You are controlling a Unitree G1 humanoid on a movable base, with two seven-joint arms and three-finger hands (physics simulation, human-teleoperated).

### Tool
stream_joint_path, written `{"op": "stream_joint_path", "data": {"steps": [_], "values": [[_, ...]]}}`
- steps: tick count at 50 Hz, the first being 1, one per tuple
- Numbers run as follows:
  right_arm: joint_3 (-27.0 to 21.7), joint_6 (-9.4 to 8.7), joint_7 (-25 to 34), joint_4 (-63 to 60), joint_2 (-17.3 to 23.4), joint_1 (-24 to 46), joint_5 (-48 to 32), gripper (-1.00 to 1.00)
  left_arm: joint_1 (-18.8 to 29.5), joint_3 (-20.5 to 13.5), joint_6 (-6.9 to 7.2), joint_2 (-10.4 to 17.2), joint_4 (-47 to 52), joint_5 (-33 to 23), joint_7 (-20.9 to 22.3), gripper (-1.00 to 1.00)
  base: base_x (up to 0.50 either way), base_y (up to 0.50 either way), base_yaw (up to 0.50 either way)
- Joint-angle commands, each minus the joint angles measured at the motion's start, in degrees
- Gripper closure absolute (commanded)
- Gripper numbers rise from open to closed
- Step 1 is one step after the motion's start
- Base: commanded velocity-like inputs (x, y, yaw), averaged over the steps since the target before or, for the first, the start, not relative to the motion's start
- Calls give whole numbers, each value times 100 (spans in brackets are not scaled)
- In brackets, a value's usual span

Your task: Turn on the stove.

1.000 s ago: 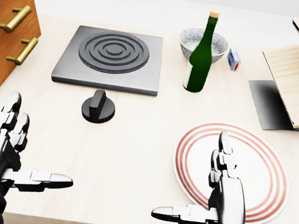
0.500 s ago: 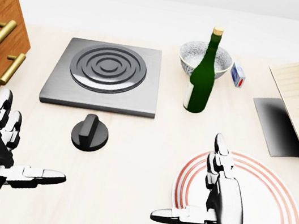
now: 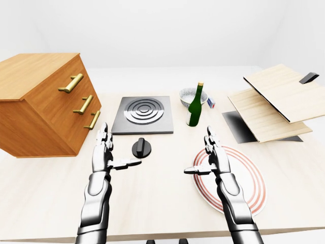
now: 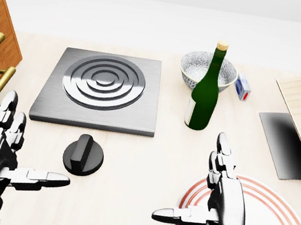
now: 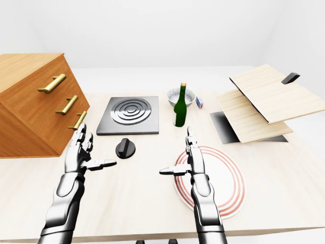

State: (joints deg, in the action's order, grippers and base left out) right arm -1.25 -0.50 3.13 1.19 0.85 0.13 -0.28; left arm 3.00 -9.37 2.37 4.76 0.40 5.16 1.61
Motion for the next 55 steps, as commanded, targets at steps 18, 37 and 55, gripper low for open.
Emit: {"op": "stream_joint_path", "data": {"steps": [18,37,55], "values": [[-57,-52,-38,70,25,56,92,-100,508,452,-737,-119,-1756,-481,-79,-100,0,0,0],[-54,-49,-32,57,20,45,94,-100,932,631,-737,-185,-3012,-571,-56,-100,0,0,0],[-61,-91,-25,7,22,42,111,-100,916,871,-737,-370,-3411,-800,39,-100,0,0,0]]}}
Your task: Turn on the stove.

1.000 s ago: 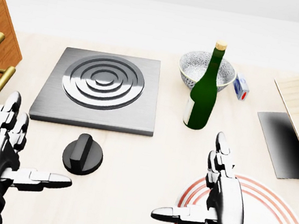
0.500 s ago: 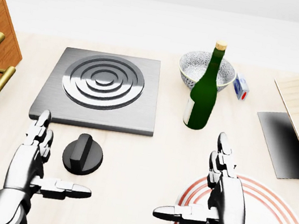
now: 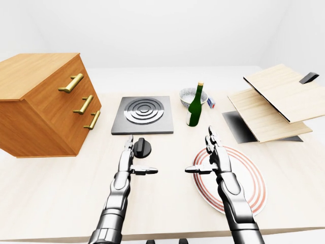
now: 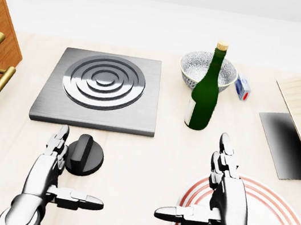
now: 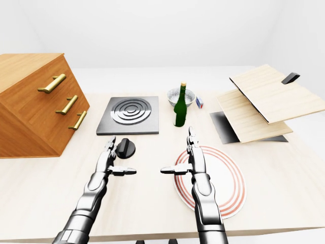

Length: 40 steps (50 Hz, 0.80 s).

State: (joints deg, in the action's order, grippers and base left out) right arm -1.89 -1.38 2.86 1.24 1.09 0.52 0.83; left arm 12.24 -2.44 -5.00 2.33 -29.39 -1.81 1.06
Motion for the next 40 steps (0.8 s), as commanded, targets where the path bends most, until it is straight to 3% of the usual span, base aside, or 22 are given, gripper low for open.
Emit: {"op": "stream_joint_path", "data": {"steps": [1,12,26,40], "values": [[2,2,1,17,-1,13,-1,-100,-19,198,0,-138,-430,-135,92,-100,0,0,0],[-1,5,-6,37,1,27,0,-100,-107,295,0,-220,-408,-243,134,-100,0,0,0],[-94,-126,-36,-9,37,121,92,-100,-1020,723,0,-409,1225,-293,553,-100,0,0,0],[-137,-168,-51,11,61,179,141,-100,-1082,772,0,-407,1378,-298,594,-100,0,0,0]]}}
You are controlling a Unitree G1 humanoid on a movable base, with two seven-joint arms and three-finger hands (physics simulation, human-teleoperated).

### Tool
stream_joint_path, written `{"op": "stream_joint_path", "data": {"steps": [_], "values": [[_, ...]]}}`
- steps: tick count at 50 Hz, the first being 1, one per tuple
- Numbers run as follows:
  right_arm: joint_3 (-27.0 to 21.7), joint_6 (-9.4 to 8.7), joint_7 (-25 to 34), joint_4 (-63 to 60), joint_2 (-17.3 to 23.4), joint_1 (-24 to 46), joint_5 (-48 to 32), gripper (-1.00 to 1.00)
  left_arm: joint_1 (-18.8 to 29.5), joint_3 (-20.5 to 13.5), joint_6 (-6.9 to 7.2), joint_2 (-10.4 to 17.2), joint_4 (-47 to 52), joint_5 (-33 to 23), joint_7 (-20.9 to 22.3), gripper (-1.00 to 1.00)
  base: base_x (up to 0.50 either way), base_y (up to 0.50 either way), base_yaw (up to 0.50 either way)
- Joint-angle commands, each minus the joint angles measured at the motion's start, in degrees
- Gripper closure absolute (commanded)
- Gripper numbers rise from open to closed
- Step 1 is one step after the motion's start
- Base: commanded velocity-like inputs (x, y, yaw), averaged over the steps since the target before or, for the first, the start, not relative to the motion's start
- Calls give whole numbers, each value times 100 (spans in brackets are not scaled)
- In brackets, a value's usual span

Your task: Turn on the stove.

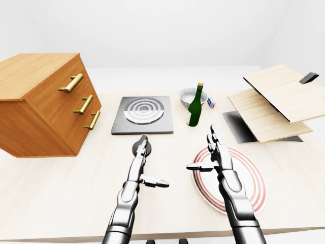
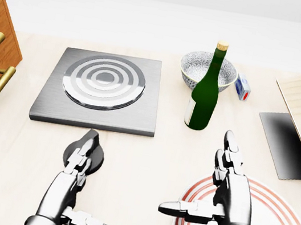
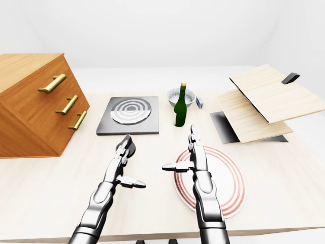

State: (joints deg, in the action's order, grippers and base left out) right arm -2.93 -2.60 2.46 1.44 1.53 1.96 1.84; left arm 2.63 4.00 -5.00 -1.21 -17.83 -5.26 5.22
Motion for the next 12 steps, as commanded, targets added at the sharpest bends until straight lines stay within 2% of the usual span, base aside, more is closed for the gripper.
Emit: {"op": "stream_joint_path", "data": {"steps": [1,4,8,9,12], "values": [[-31,-58,-10,-29,17,28,41,-100,-98,100,0,-47,215,64,170,-100,0,0,0],[-37,-46,-14,8,19,50,44,-100,-83,64,0,-27,271,97,190,-100,0,0,0],[-30,-26,-24,24,16,47,35,-100,261,-144,0,33,-68,220,162,-100,0,0,0],[-27,-6,-29,55,13,54,30,-100,579,-286,0,62,-543,324,131,-100,0,0,0],[-14,0,-34,45,10,41,17,-100,997,-439,0,100,-1156,431,16,-100,0,0,0]]}}
